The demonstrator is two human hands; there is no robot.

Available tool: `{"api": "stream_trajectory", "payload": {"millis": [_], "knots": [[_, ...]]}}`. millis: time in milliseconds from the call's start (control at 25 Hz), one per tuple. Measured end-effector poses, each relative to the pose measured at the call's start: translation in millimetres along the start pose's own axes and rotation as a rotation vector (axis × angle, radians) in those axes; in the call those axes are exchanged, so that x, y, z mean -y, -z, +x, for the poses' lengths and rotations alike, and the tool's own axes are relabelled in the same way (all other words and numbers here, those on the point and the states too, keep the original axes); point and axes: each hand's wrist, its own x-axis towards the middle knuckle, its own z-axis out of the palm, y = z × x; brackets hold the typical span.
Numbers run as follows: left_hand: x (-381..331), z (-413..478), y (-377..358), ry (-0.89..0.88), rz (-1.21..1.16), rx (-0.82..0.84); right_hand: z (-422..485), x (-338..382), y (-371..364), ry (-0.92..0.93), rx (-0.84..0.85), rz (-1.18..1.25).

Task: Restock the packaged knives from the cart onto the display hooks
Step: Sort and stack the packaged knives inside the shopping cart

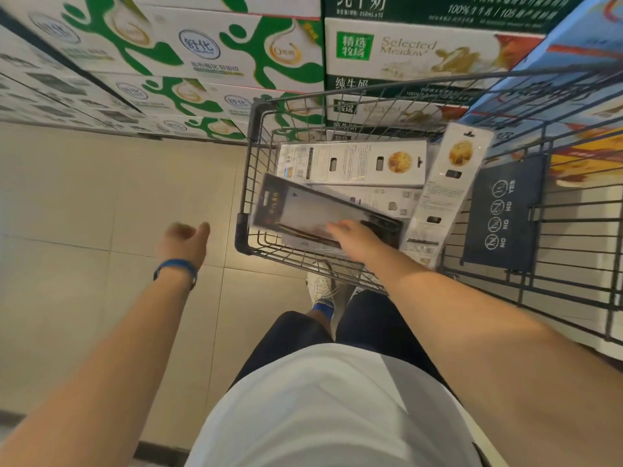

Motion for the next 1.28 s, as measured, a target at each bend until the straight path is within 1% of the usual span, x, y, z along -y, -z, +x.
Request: {"api": "stream_trajectory", "payload": {"millis": [40,80,120,160,200,240,280,320,400,440,480,520,560,640,680,800,880,1040,1120,1240,1280], "knots": [[-16,1,-4,-0.158,0.114,-0.111,1,-3,0,-0.014,0.001,0.018],[-33,-2,-13,-0.322,0.167,-0.143,1,-4,1,-0.031,0.0,0.043],[-49,-6,-26,-0.461,0.224,-0.091,3,-6,2,-0.038,0.001,0.06],[-64,-11,-43,-0.565,0.304,0.016,3,-9,3,-0.041,-0.001,0.072],[-75,-16,-63,-0.621,0.391,0.148,6,-16,5,-0.051,-0.008,0.079],[-81,-22,-81,-0.628,0.458,0.273,7,-24,8,-0.053,-0.02,0.069],[-83,-25,-98,-0.599,0.504,0.364,8,-33,14,-0.045,-0.054,0.047],[-84,-28,-110,-0.555,0.523,0.42,9,-43,22,-0.028,-0.131,0.032],[-78,-35,-129,-0.491,0.507,0.488,10,-67,49,-0.045,-0.427,0.056],[-74,-39,-137,-0.474,0.506,0.514,12,-79,67,-0.11,-0.578,0.083],[-69,-44,-144,-0.472,0.513,0.532,15,-90,86,-0.202,-0.682,0.101],[-64,-51,-152,-0.474,0.522,0.544,21,-100,105,-0.295,-0.729,0.116],[-59,-57,-159,-0.47,0.523,0.549,30,-105,121,-0.358,-0.738,0.135],[-50,-68,-173,-0.458,0.502,0.537,57,-110,142,-0.4,-0.706,0.203],[-47,-72,-177,-0.478,0.511,0.502,70,-109,147,-0.415,-0.675,0.244],[-41,-77,-182,-0.591,0.508,0.315,101,-107,143,-0.472,-0.598,0.353],[-40,-80,-180,-0.643,0.47,0.237,110,-108,139,-0.496,-0.613,0.343],[-43,-85,-179,-0.685,0.478,0.221,112,-108,157,-0.478,-0.71,0.427],[-42,-83,-179,-0.67,0.466,0.228,110,-108,164,-0.465,-0.735,0.317],[-42,-83,-178,-0.646,0.476,0.253,101,-102,156,-0.354,-0.759,0.023],[-43,-82,-178,-0.62,0.488,0.28,94,-97,155,-0.319,-0.765,-0.038]]}}
